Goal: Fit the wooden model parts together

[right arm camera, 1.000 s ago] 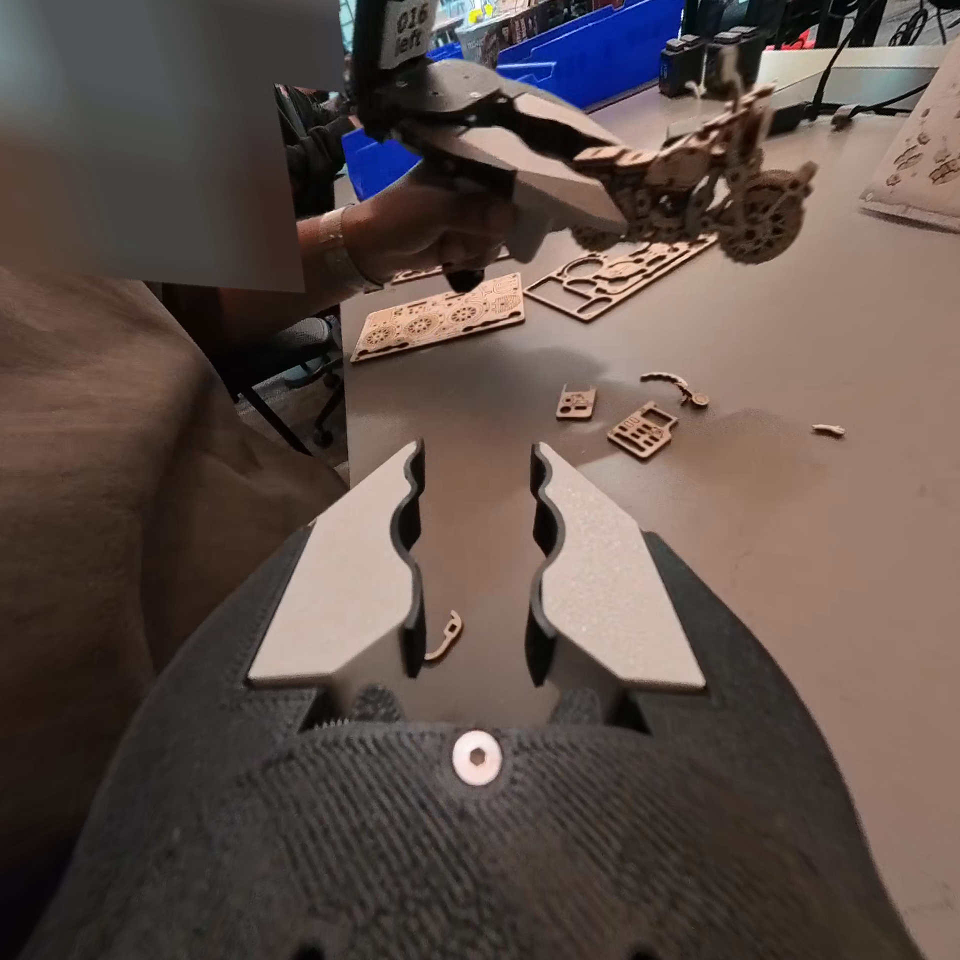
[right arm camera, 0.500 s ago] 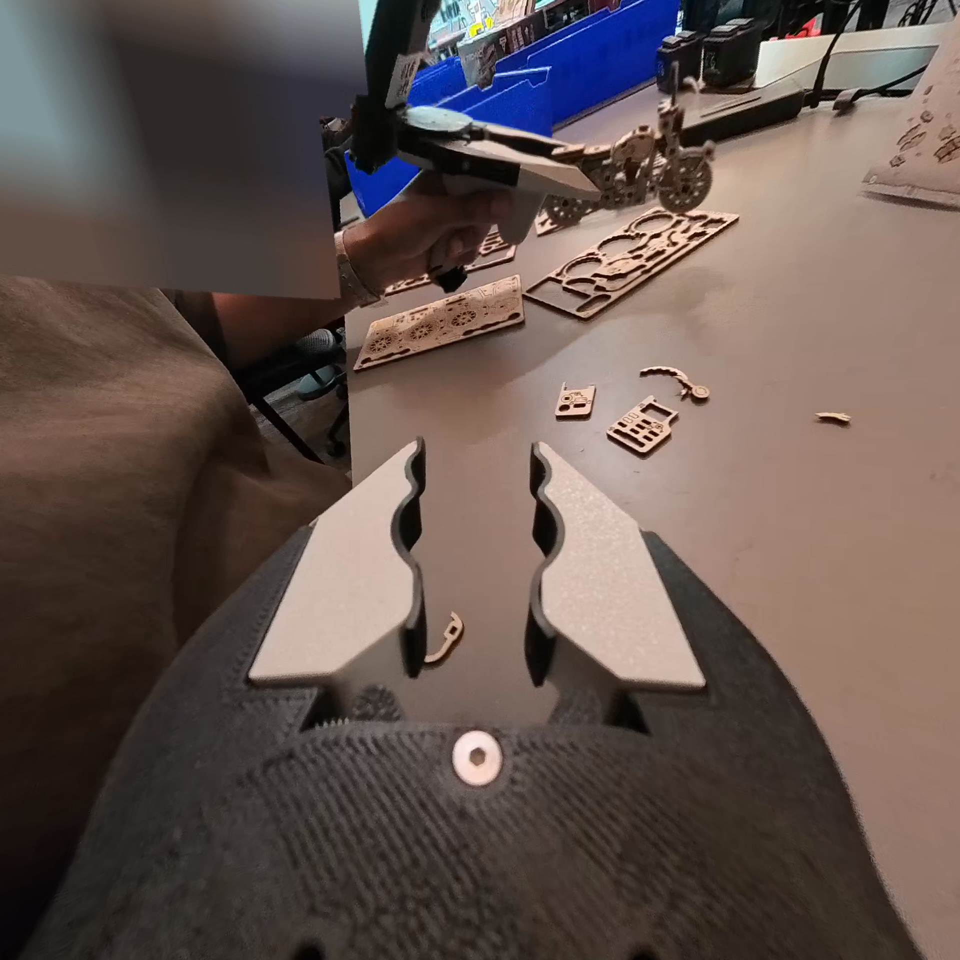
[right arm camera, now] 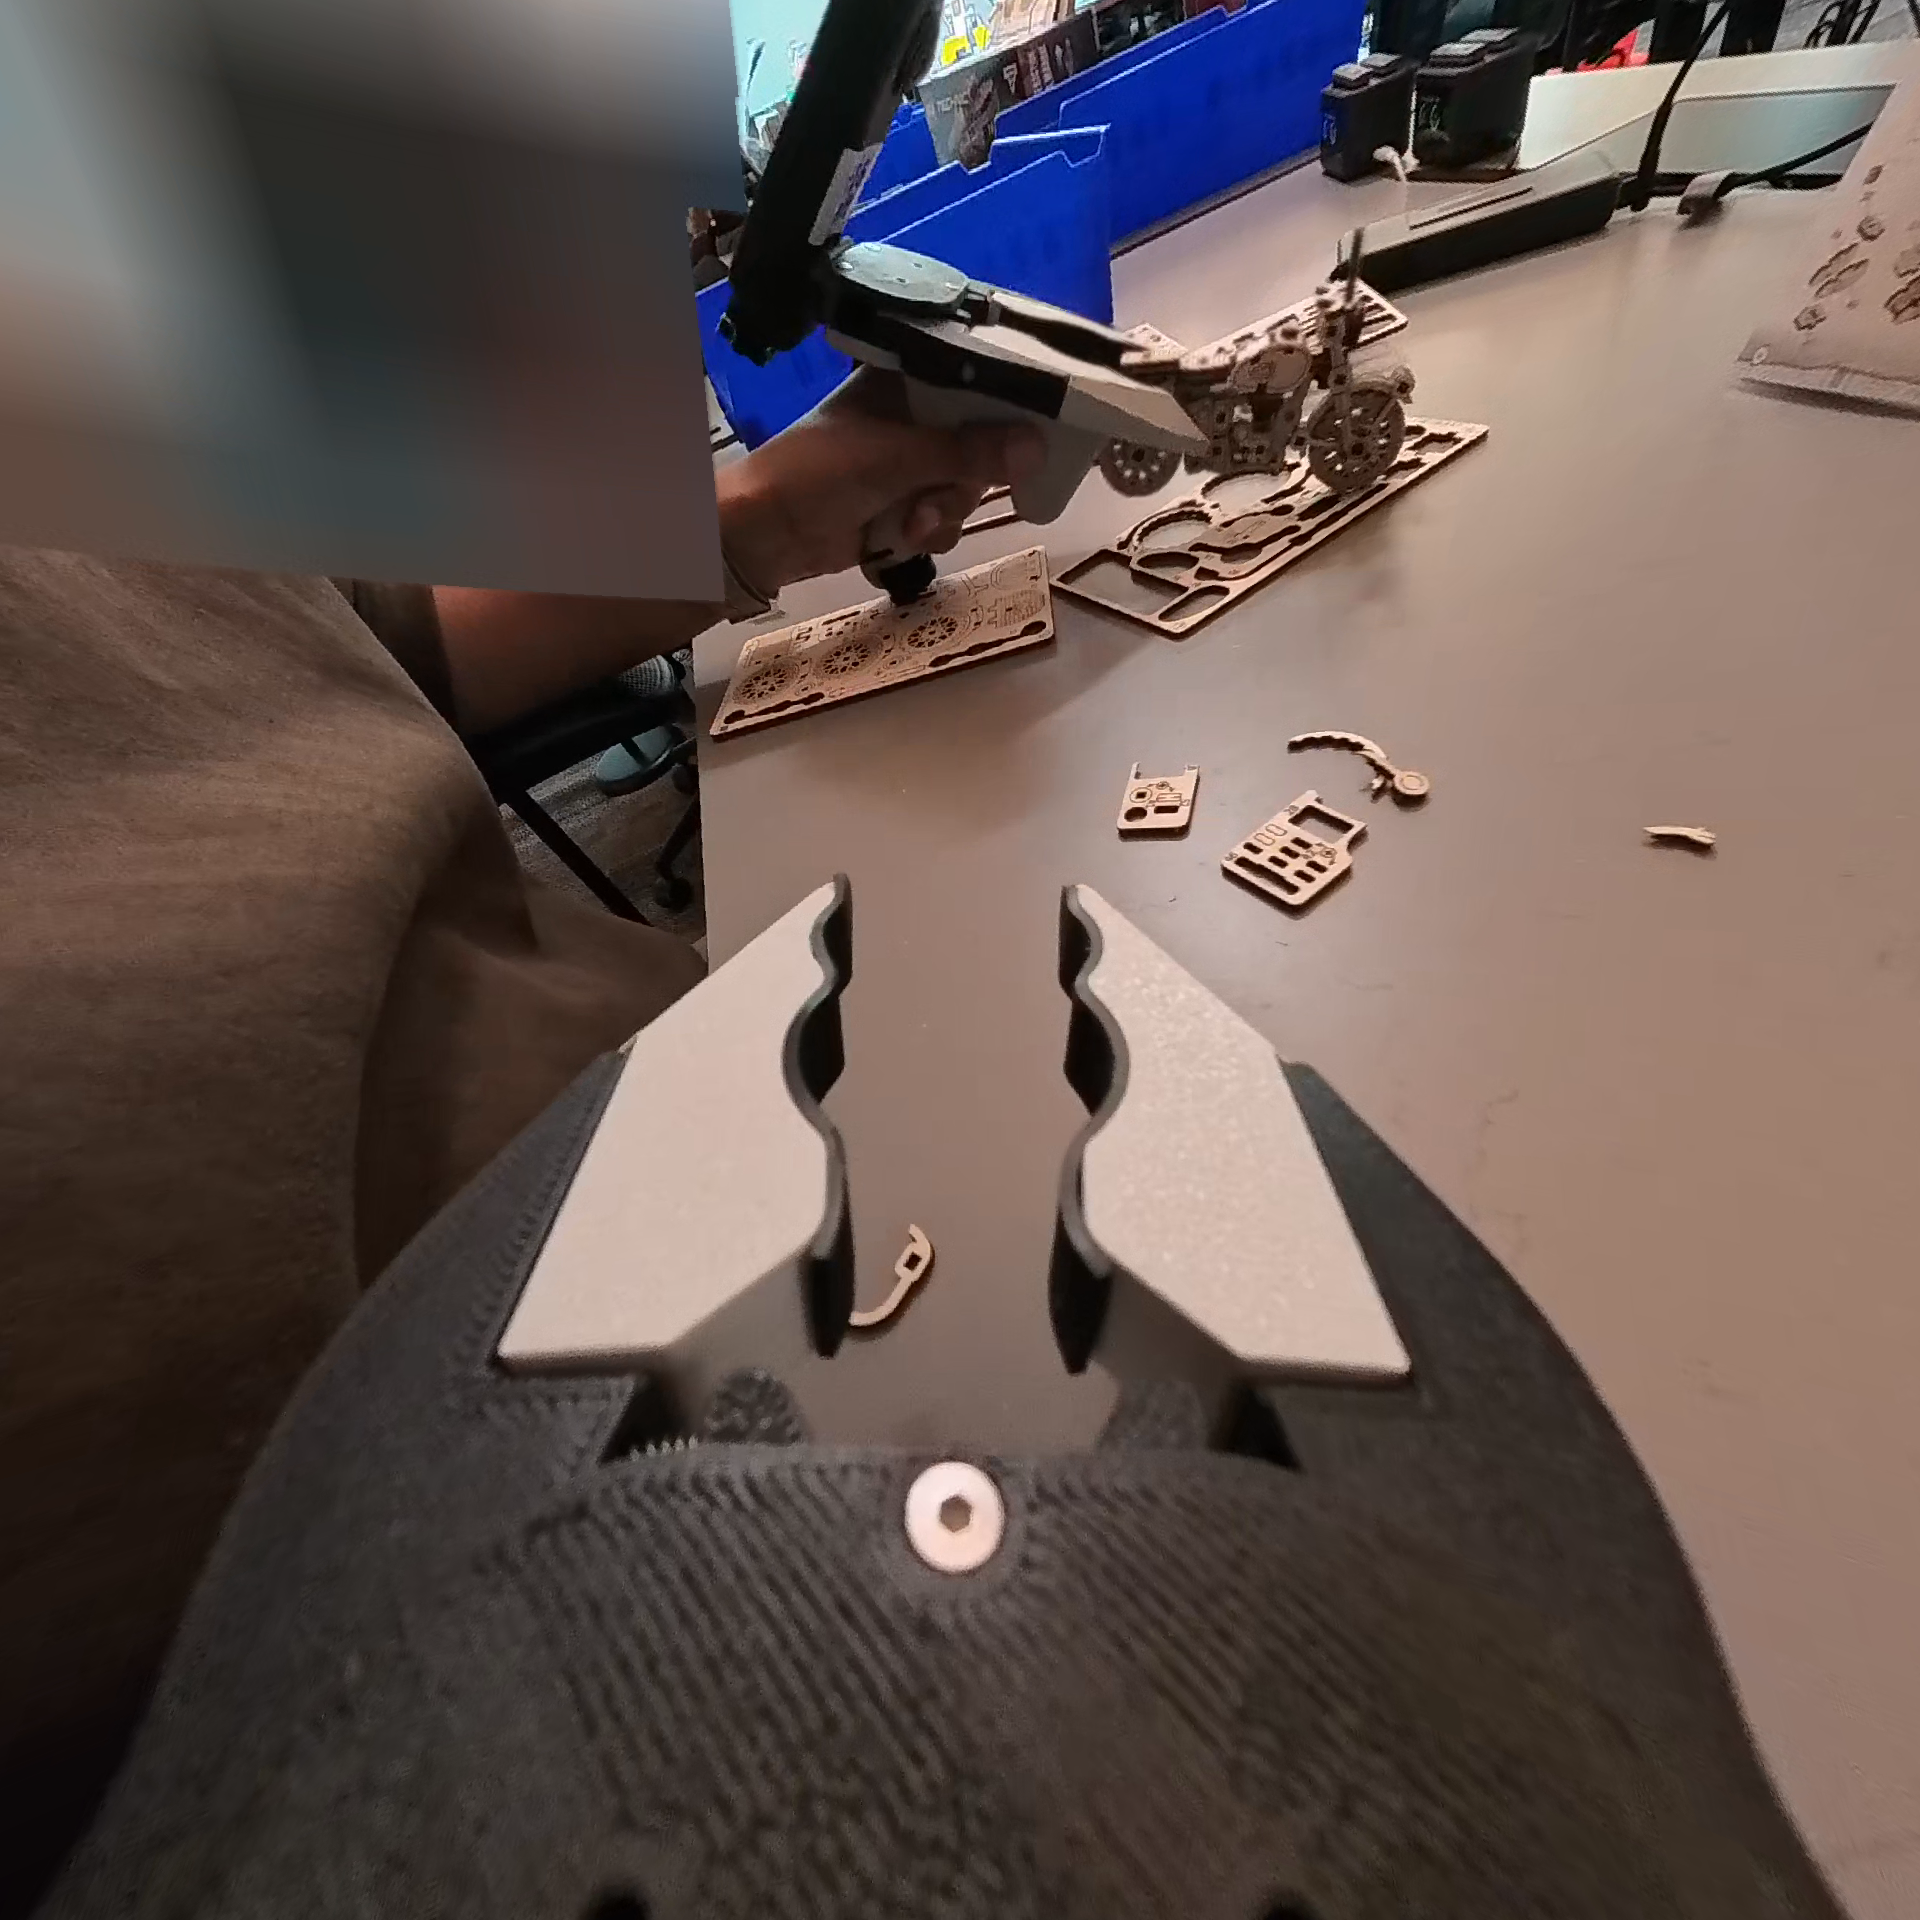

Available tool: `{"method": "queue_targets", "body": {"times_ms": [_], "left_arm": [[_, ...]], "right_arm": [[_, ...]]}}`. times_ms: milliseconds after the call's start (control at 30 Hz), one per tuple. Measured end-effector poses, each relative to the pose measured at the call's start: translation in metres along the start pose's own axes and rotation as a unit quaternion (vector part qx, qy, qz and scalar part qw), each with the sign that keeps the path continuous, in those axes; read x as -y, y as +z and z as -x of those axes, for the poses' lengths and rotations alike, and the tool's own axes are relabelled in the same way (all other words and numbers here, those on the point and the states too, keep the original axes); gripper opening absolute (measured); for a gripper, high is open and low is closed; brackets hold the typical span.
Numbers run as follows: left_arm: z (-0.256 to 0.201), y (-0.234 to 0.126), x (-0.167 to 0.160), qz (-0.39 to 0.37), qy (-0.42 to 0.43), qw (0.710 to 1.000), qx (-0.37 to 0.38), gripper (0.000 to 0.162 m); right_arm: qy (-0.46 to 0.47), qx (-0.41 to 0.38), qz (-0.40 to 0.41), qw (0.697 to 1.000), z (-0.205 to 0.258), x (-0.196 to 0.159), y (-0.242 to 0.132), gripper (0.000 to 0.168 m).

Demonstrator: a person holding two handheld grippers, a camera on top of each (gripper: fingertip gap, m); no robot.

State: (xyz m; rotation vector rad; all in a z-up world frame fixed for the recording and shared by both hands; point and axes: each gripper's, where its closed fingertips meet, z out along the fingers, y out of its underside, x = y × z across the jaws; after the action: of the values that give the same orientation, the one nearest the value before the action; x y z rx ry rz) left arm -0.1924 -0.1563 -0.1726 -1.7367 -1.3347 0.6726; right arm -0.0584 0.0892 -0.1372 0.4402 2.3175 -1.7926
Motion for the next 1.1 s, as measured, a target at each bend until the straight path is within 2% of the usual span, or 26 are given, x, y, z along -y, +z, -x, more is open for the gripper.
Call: {"method": "queue_targets", "body": {"times_ms": [400,733,1100], "left_arm": [[-0.003,0.006,-0.013,0.043,0.015,0.999,0.006,0.028],[-0.005,0.007,-0.014,0.047,0.019,0.999,0.003,0.032],[-0.007,0.006,-0.011,0.046,-0.035,0.998,-0.033,0.024]], "right_arm": [[0.000,0.002,0.001,1.000,0.001,-0.001,0.000,0.039],[0.000,0.003,0.001,1.000,0.002,-0.001,0.001,0.039],[0.001,0.003,0.001,1.000,0.001,-0.001,0.001,0.039]]}}
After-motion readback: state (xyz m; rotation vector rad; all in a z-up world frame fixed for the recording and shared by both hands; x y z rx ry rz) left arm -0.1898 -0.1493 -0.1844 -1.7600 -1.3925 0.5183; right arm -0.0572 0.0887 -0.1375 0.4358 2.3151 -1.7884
